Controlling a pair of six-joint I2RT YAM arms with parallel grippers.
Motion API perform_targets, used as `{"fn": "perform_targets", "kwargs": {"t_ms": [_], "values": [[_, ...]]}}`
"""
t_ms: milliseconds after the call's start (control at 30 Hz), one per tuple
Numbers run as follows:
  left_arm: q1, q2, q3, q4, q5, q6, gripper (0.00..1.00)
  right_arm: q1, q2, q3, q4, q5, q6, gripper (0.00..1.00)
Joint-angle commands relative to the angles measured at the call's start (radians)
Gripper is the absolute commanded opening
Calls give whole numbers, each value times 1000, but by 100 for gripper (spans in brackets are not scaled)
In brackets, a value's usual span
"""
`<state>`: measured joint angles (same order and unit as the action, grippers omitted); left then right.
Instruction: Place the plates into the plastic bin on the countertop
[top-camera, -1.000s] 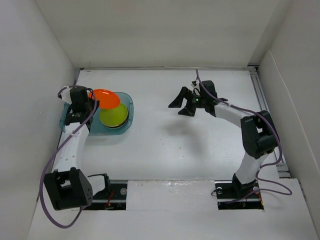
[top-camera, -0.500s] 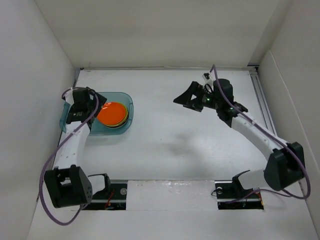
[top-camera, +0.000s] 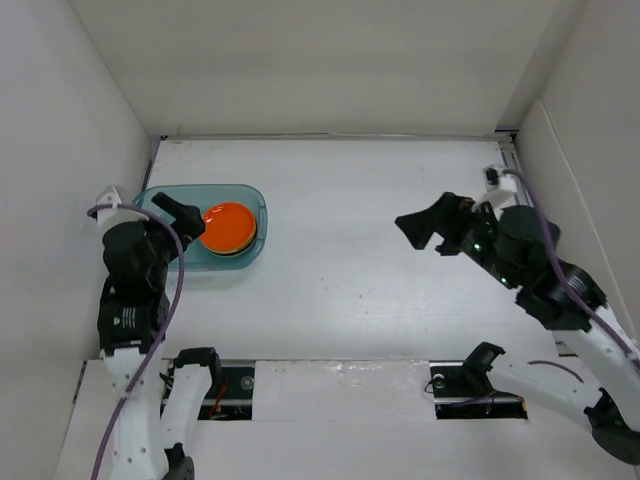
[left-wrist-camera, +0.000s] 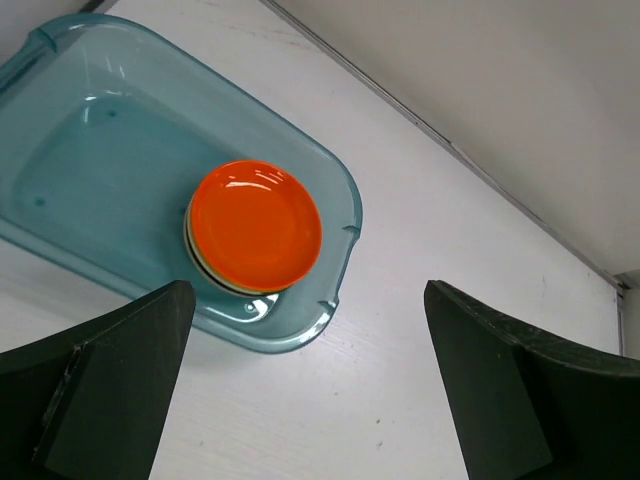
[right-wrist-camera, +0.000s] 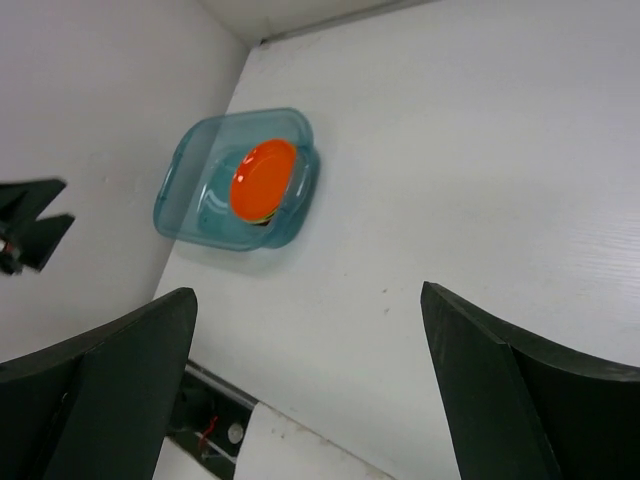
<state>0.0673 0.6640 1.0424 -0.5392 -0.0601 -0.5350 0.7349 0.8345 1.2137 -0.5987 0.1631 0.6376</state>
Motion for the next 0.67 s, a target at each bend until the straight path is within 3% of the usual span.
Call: {"fn": "perform_targets", "kwargs": {"t_ms": [0, 233, 633], "values": [[2, -121, 69, -111, 8, 92, 100, 6, -80, 73, -197, 179, -24, 100], [2, -325, 125, -198, 22, 109, 100, 6, -225, 190, -412, 197, -44, 100], [2, -380, 70, -211, 14, 90, 100, 6, -359, 253, -536, 207, -6, 100]]}}
